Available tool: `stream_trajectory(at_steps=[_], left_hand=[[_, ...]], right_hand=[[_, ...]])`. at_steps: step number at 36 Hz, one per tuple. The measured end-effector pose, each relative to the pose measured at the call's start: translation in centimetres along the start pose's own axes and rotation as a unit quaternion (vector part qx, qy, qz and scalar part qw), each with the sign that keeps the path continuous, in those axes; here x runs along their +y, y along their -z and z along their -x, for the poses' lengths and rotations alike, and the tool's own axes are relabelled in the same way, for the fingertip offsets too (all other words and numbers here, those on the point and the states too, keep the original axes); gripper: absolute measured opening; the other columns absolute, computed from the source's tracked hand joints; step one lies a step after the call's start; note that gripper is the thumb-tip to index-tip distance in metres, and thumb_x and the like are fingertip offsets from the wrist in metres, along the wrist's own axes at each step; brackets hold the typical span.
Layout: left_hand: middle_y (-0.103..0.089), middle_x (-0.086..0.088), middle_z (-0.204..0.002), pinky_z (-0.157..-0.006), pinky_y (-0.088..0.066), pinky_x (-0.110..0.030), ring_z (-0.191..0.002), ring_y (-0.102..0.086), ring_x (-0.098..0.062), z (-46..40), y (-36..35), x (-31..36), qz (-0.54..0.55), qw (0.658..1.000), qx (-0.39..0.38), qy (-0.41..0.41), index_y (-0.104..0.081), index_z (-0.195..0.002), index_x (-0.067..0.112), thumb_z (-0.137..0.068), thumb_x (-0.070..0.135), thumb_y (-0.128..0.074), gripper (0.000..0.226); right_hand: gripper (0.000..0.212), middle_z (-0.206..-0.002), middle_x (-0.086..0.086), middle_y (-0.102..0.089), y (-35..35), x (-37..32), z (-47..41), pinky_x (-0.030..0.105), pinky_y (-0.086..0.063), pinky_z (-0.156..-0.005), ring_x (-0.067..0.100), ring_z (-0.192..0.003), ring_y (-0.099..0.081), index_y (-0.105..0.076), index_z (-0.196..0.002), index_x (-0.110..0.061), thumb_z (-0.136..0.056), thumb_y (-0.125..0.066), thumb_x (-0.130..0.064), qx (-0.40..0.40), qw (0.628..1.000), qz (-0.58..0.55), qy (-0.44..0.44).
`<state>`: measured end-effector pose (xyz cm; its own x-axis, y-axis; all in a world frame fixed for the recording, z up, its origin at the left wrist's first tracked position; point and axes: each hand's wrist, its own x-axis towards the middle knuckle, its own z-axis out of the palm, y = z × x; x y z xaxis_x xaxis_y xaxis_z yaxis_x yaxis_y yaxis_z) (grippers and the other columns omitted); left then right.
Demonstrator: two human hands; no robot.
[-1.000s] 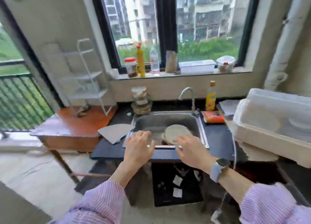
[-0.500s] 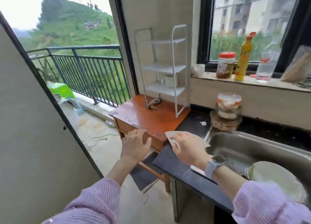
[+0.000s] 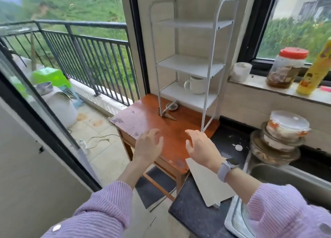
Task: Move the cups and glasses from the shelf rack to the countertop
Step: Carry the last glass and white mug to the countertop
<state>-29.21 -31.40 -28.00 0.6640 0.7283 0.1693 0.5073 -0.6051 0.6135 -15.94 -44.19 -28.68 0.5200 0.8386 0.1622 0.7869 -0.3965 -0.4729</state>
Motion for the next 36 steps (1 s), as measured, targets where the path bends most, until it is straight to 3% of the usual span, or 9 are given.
stream_trajectory(at_steps=[4, 12, 18, 24, 28, 30, 32, 36], left_hand=[[-0.057, -0.006, -0.126, -0.091, -0.034, -0.023, -0.115, -0.053, -0.02, -6.1, -1.6, -2.0, 0.008, 0.999, -0.013, -0.032, -0.053, -0.123, 0.013, -0.092, 0.024, -0.048, 0.033], [-0.054, -0.009, -0.128, -0.101, -0.041, -0.041, -0.119, -0.049, -0.026, -18.4, -5.3, -5.7, -0.001, 0.991, -0.063, -0.116, -0.054, -0.122, 0.014, -0.092, 0.02, -0.046, 0.032], [-0.048, -0.009, -0.138, -0.11, -0.028, -0.046, -0.132, -0.036, -0.03, -25.9, -8.1, -6.8, -0.064, 0.976, -0.055, -0.199, -0.048, -0.13, 0.012, -0.092, 0.019, -0.043, 0.039], [-0.037, -0.018, -0.146, -0.115, -0.015, -0.051, -0.141, -0.022, -0.035, -30.8, -10.8, -7.5, -0.088, 0.959, -0.057, -0.263, -0.039, -0.137, 0.01, -0.096, 0.025, -0.04, 0.044], [-0.045, -0.016, -0.139, -0.116, -0.016, -0.049, -0.137, -0.03, -0.032, -33.2, -12.0, -8.4, -0.091, 0.954, -0.07, -0.278, -0.046, -0.128, 0.009, -0.097, 0.027, -0.035, 0.038], [-0.049, -0.015, -0.135, -0.115, -0.02, -0.048, -0.134, -0.035, -0.031, -33.6, -12.3, -8.8, -0.075, 0.952, -0.066, -0.29, -0.05, -0.124, 0.008, -0.097, 0.026, -0.036, 0.035], [-0.053, -0.016, -0.129, -0.112, -0.028, -0.047, -0.13, -0.04, -0.033, -33.7, -12.5, -9.1, -0.065, 0.948, -0.049, -0.308, -0.053, -0.119, 0.006, -0.096, 0.023, -0.038, 0.033], [-0.059, -0.016, -0.111, -0.102, -0.038, -0.046, -0.107, -0.054, -0.035, -34.0, -12.5, -8.6, -0.033, 0.948, -0.016, -0.315, -0.058, -0.104, 0.002, -0.094, 0.019, -0.042, 0.026]], right_hand=[[0.045, -0.137, 0.01, -0.048, -1.8, 0.6, -5.4, 0.037, -0.039, -0.104, 0.025, -0.125, -0.045, -0.033, -0.138, -0.013, -0.095, -0.039, -0.024, 0.02, 0.999, -0.026, -0.025], [0.042, -0.138, 0.012, -0.047, -4.4, 2.0, -17.0, 0.03, -0.032, -0.107, 0.023, -0.128, -0.042, -0.037, -0.135, -0.009, -0.093, -0.04, -0.015, 0.113, 0.976, -0.127, -0.132], [0.038, -0.136, 0.013, -0.046, -4.7, 4.3, -24.1, 0.026, -0.031, -0.101, 0.025, -0.127, -0.042, -0.039, -0.132, -0.007, -0.094, -0.037, -0.012, 0.149, 0.952, -0.173, -0.204], [0.04, -0.14, 0.01, -0.043, -4.8, 5.9, -29.6, 0.006, -0.03, -0.09, 0.017, -0.122, -0.044, -0.039, -0.133, -0.008, -0.094, -0.037, -0.01, 0.173, 0.927, -0.231, -0.238], [0.03, -0.12, 0.006, -0.054, -5.1, 6.6, -32.2, 0.024, -0.037, -0.087, 0.015, -0.107, -0.05, -0.049, -0.12, -0.009, -0.093, -0.039, -0.016, 0.197, 0.908, -0.268, -0.256], [0.018, -0.092, 0.003, -0.056, -5.1, 6.9, -33.0, 0.023, -0.039, -0.069, 0.011, -0.08, -0.05, -0.054, -0.099, -0.008, -0.092, -0.041, -0.019, 0.211, 0.891, -0.301, -0.266], [0.018, -0.065, 0.0, -0.041, -5.0, 7.0, -33.6, 0.022, -0.031, -0.054, 0.009, -0.057, -0.036, -0.046, -0.077, -0.01, -0.091, -0.044, -0.021, 0.232, 0.875, -0.325, -0.274], [0.019, -0.071, 0.004, -0.038, -5.2, 7.0, -33.6, 0.029, -0.035, -0.061, 0.014, -0.064, -0.037, -0.042, -0.078, -0.012, -0.089, -0.048, -0.026, 0.278, 0.842, -0.363, -0.287]])
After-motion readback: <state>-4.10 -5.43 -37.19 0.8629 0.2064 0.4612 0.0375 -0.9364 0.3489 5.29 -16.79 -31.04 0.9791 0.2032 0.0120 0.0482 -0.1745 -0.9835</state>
